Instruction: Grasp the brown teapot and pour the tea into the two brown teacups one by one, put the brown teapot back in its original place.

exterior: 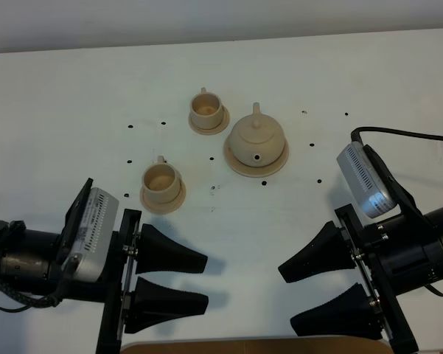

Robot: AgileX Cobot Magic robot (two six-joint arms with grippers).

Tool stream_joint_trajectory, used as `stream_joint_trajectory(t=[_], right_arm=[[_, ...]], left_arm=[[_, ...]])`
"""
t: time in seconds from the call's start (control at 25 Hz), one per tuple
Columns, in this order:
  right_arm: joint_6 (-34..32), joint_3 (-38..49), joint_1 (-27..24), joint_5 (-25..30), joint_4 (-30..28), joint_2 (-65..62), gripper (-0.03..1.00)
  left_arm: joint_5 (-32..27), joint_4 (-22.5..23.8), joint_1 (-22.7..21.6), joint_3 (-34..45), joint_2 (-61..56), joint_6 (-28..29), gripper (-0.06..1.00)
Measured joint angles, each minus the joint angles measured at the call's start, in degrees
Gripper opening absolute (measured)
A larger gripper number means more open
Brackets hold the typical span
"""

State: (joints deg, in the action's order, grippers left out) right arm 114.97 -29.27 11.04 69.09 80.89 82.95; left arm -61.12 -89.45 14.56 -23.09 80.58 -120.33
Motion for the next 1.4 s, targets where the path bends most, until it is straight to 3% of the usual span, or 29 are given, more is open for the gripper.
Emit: stream_joint_trajectory(t=[0.8,1.0,1.08,1.2,1.28,1.4], right_arm=[[0.0,0.0,0.0,0.0,0.6,0.0,0.59],[0.0,0.0,0.0,0.0,1.6,0.0,0.59],[0.0,0.0,0.0,0.0,1.8,0.0,0.59],[-0.3,0.0,0.0,0.0,2.2,0.0,0.59],[-0.9,0.0,0.0,0.0,3.0,0.0,0.59],[-1.8,0.0,0.0,-0.4,5.4,0.0,0.59]], left_arm=[[-0.9,-1.5,0.0,0.2,0.0,-1.1,0.53],[-0.9,-5.9,0.0,-0.4,-0.8,-0.4,0.53],[-0.8,-6.4,-0.2,-2.6,-2.6,3.4,0.53],[2.0,-3.1,-1.6,-8.2,-7.7,16.6,0.53],[5.1,3.3,-2.9,-13.1,-12.3,30.0,0.53],[9.6,18.1,-4.2,-19.3,-19.2,51.8,0.53]])
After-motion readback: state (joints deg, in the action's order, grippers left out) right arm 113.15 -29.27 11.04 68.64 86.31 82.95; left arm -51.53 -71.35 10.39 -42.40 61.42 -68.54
